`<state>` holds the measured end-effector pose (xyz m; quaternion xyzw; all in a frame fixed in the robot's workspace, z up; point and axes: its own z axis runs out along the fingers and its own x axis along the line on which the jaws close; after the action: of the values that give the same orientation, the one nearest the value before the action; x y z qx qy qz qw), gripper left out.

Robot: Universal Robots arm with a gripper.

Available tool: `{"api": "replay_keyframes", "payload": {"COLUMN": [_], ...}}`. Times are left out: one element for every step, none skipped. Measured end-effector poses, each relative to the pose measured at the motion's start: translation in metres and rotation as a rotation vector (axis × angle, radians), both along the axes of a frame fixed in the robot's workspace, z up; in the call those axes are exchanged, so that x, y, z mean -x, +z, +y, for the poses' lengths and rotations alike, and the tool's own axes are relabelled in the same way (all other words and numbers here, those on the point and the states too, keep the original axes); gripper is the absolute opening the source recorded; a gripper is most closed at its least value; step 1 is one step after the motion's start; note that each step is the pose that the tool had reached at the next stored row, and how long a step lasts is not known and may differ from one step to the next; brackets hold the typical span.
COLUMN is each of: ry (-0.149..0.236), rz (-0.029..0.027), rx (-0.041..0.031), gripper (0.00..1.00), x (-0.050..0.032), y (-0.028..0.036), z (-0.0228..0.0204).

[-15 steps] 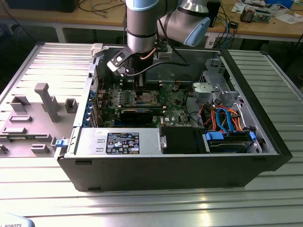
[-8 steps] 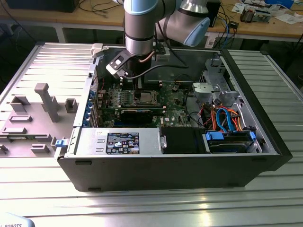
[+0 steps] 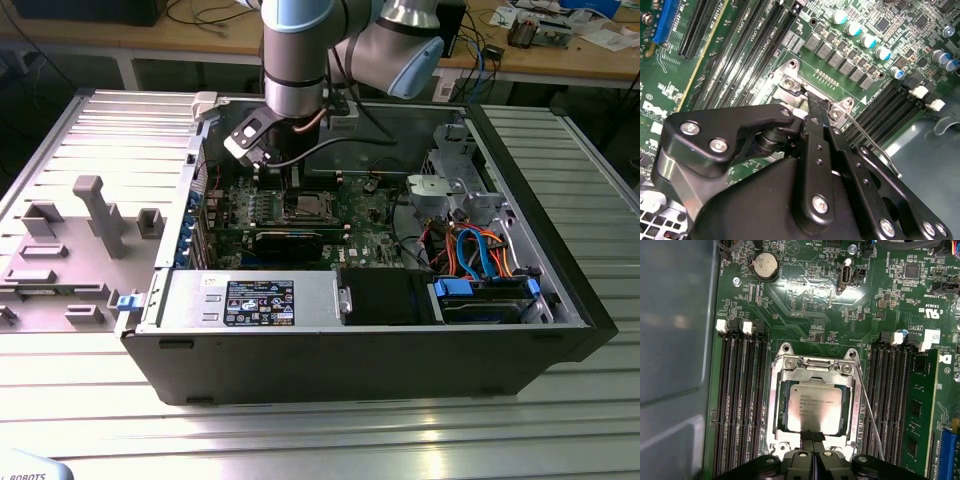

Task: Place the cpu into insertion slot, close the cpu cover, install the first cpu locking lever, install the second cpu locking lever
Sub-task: 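Close the cpu cover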

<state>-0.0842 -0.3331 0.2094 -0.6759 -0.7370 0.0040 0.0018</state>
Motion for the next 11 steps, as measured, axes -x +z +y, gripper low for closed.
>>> {"api": "replay_keyframes", "payload": {"ry": [0.000,0.000,0.000,0.000,0.000,0.000,0.000,0.000,0.000,0.000,0.000], "rz": [0.0000,-0.0001,0.0000,0.0004,0.0004,0.0005,0.0005,0.0006,0.0005,0.0005,0.0005], "rx": [0.0000,-0.0001,0.0013,0.0017,0.0018,0.0021,0.0023,0.0023,0.0022,0.0022,0.0022], "gripper": [0.11,0.11,0.11,0.11,0.11,0.11,0.11,0.11,0.11,0.11,0.11], "x": [0.0000,-0.0003,-0.0020,-0.0068,-0.0111,-0.0127,-0.0127,-0.0127,-0.0127,-0.0127,-0.0127], "y": [0.0006,0.0005,0.0006,0.0006,0.0004,0.0004,0.0004,0.0004,0.0003,0.0002,0.0001], "z": [0.0000,0.0000,0.0002,0.0005,0.0007,0.0006,0.0006,0.0007,0.0007,0.0007,0.0007]}}
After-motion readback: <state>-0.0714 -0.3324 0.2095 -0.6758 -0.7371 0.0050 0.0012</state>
